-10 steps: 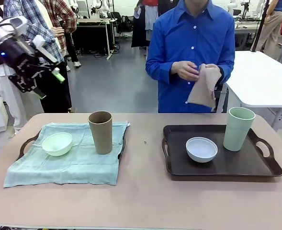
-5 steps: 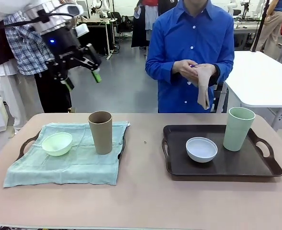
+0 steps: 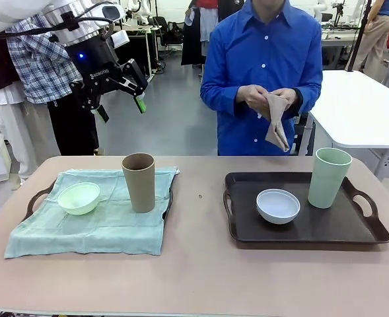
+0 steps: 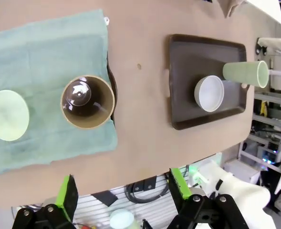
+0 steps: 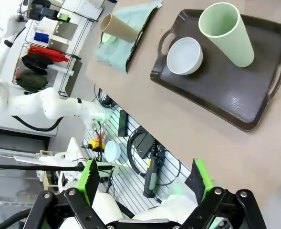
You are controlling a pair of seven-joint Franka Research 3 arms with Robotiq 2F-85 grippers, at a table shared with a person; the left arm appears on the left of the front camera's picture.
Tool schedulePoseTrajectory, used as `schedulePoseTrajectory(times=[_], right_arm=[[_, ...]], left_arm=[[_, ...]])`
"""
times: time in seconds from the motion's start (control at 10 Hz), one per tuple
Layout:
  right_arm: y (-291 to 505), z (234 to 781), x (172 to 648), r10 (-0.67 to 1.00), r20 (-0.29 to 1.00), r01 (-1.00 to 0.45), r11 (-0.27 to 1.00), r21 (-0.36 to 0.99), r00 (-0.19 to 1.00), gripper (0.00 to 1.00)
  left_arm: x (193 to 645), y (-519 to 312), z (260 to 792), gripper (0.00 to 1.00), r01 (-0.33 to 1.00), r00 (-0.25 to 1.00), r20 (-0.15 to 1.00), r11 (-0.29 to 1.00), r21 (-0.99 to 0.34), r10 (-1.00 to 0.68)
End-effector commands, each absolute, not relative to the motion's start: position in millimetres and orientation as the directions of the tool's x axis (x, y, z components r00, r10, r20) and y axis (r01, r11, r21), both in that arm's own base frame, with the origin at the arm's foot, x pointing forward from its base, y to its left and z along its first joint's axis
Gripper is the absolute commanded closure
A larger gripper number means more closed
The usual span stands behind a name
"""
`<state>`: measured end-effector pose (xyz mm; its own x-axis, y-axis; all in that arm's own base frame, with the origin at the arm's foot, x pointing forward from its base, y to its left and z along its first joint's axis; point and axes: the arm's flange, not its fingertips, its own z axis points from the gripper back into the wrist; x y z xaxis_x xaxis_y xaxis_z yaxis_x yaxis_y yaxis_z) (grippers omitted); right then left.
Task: Set up a tray with a mat and arrange the tableware.
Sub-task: Pick up the Picnic Bowl and Reusable plastic cup from the Handle tray in front of the human's position and hold them in the air.
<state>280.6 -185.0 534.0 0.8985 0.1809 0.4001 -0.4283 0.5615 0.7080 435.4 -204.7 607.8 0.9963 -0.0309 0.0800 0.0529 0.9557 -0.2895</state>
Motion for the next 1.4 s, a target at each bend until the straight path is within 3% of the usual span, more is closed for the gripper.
schedulePoseTrajectory(times=[0.0,0.1,0.2,0.3,0.8,1.1,1.3], right_arm=[[-184,533,283,0.181,0.401,-0.428,0.575,0.698,0.898,0.0],[-185,534,281,0.181,0.4,-0.428,0.562,0.708,0.898,0.0],[-181,540,293,0.618,0.46,-0.752,0.368,0.548,0.638,0.0],[-177,540,322,0.687,0.483,-0.821,0.316,0.475,0.544,0.0],[-172,544,413,0.681,0.677,-0.96,0.169,0.224,0.278,0.0],[-162,549,463,0.577,0.737,-0.923,0.344,0.171,0.352,0.0],[-157,551,486,0.602,0.679,-0.884,0.441,0.155,0.42,0.0]], left_arm=[[434,-204,608,0.0,0.063,0.996,0.078,0.957,-0.283,-0.042],[435,-205,608,0.0,0.053,0.996,0.08,0.956,-0.289,-0.031],[447,-231,619,0.0,0.109,0.989,0.123,0.964,-0.243,-0.081],[463,-267,626,0.0,0.157,0.983,0.133,0.957,-0.245,-0.127],[527,-399,618,0.0,0.336,0.942,0.059,0.933,-0.131,-0.332],[555,-451,581,0.0,0.371,0.926,-0.02,0.918,-0.136,-0.377],[561,-473,565,0.0,0.383,0.919,-0.049,0.914,-0.133,-0.392]])
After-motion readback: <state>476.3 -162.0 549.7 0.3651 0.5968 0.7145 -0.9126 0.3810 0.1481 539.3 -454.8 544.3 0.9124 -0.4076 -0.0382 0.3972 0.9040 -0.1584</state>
